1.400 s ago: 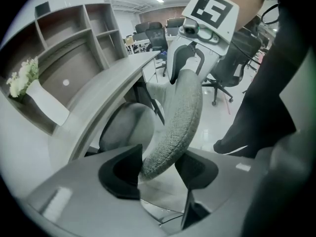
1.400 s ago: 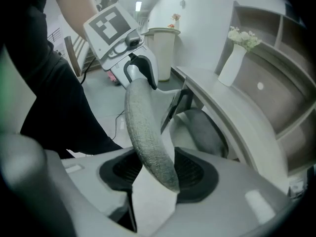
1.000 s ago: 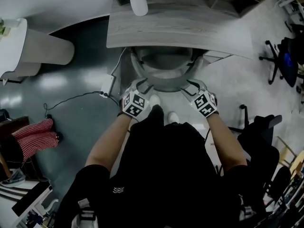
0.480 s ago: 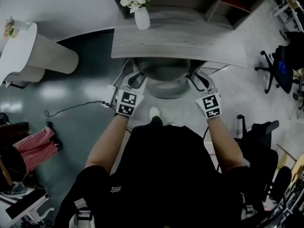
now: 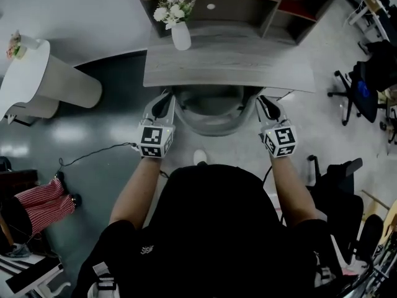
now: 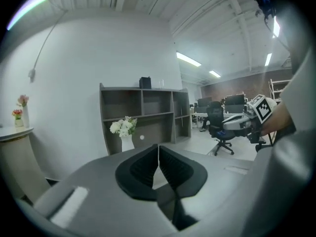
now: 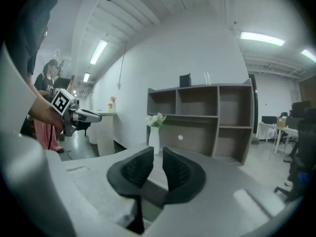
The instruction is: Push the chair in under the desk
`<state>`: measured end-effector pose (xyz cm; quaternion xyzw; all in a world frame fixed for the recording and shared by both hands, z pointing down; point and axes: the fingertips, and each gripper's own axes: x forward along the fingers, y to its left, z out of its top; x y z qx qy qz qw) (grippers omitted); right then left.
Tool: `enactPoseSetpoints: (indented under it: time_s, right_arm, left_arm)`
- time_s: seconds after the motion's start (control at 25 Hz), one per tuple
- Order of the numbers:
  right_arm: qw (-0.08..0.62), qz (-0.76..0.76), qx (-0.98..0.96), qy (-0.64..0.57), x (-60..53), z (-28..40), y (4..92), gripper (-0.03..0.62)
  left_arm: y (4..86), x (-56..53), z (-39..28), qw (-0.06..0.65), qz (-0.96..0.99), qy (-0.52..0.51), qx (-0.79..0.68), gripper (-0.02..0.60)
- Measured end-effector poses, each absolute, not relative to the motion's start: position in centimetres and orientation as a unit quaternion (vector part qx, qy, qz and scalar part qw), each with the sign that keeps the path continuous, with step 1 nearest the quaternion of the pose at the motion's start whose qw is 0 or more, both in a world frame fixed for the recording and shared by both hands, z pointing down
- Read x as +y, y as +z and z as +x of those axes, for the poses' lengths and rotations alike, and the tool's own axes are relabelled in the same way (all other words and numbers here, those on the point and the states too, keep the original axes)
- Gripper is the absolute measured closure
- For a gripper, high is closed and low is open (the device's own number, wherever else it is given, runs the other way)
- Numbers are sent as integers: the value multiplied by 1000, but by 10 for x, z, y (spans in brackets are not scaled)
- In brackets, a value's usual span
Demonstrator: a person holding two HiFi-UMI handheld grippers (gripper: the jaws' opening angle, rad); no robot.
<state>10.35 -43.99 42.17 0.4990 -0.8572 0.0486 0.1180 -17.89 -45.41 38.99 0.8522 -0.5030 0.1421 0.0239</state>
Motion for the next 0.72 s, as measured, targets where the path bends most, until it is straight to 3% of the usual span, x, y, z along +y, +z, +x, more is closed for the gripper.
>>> enactPoseSetpoints:
  time_s: [0.12, 0.2, 0.72]
  right_arm:
    - [106, 510, -852, 55, -442, 114, 420, 545]
    - [94, 520, -847, 67, -444, 122, 419, 591]
    - [92, 554, -824, 76, -452, 145, 422, 592]
  left_arm:
    - [383, -455, -185, 19, 846, 130, -517, 571]
    - [383, -455, -188, 21, 844, 127, -520, 575]
    - [390, -457, -198, 35, 836, 133, -530, 575]
